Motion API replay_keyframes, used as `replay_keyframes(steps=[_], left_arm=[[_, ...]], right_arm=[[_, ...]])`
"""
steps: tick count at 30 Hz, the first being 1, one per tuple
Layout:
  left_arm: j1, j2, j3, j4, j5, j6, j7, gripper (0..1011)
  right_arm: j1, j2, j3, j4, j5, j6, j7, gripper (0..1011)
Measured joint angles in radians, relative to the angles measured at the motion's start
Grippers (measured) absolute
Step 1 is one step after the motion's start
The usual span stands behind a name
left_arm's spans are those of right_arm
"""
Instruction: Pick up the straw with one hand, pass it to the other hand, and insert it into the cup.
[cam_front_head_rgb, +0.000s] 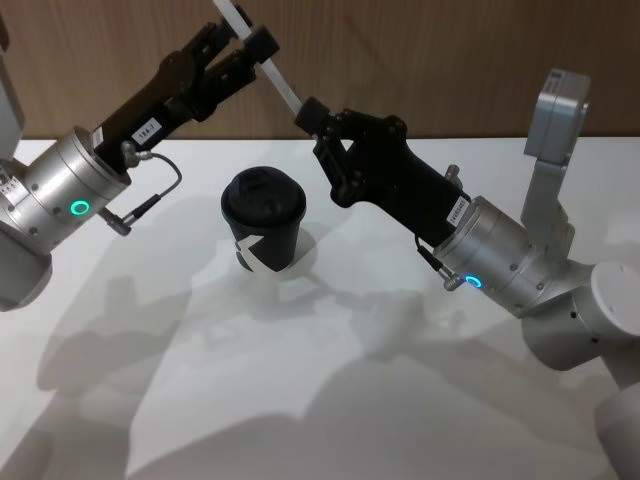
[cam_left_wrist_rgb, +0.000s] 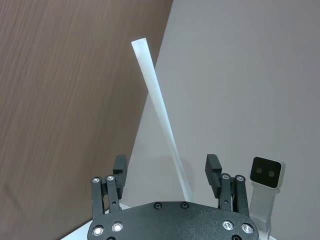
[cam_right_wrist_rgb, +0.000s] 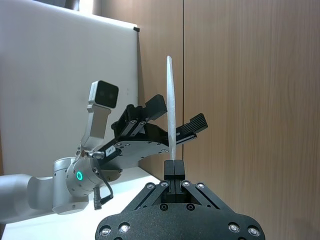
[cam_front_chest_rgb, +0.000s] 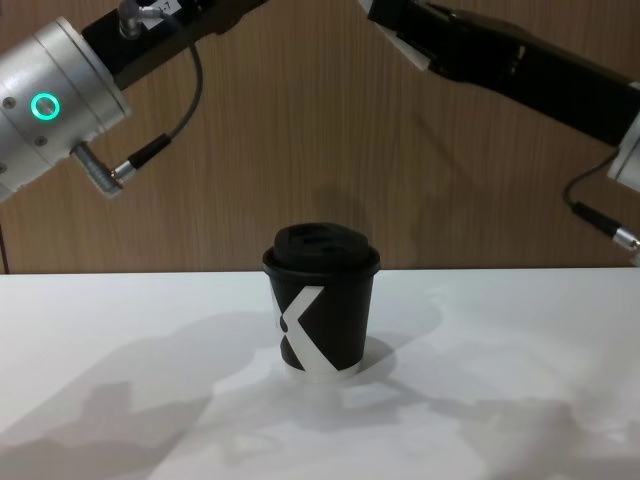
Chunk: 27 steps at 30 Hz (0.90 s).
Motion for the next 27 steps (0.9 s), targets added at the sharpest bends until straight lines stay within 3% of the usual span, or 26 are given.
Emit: replay_keyframes(steps=[7, 8, 19, 27], left_arm=[[-0.001, 0.003, 0.004, -0.002, -0.003, -0.012, -0.005, 892], [-0.001, 0.003, 0.004, -0.003, -0.003, -0.013, -0.006, 822], [-0.009, 0.004, 0.014, 0.005, -0.010, -0.023, -0.010, 511], [-0.018, 0.003, 0.021, 0.018, -0.014, -0.028, -0.011, 224]], right_arm=[[0.000, 0.000, 0.000, 0.000, 0.000, 0.000, 0.000, 0], [0.000, 0.000, 0.000, 0.000, 0.000, 0.000, 0.000, 0], [0.000, 0.000, 0.000, 0.000, 0.000, 0.000, 0.000, 0], [0.000, 0.000, 0.000, 0.000, 0.000, 0.000, 0.000, 0]])
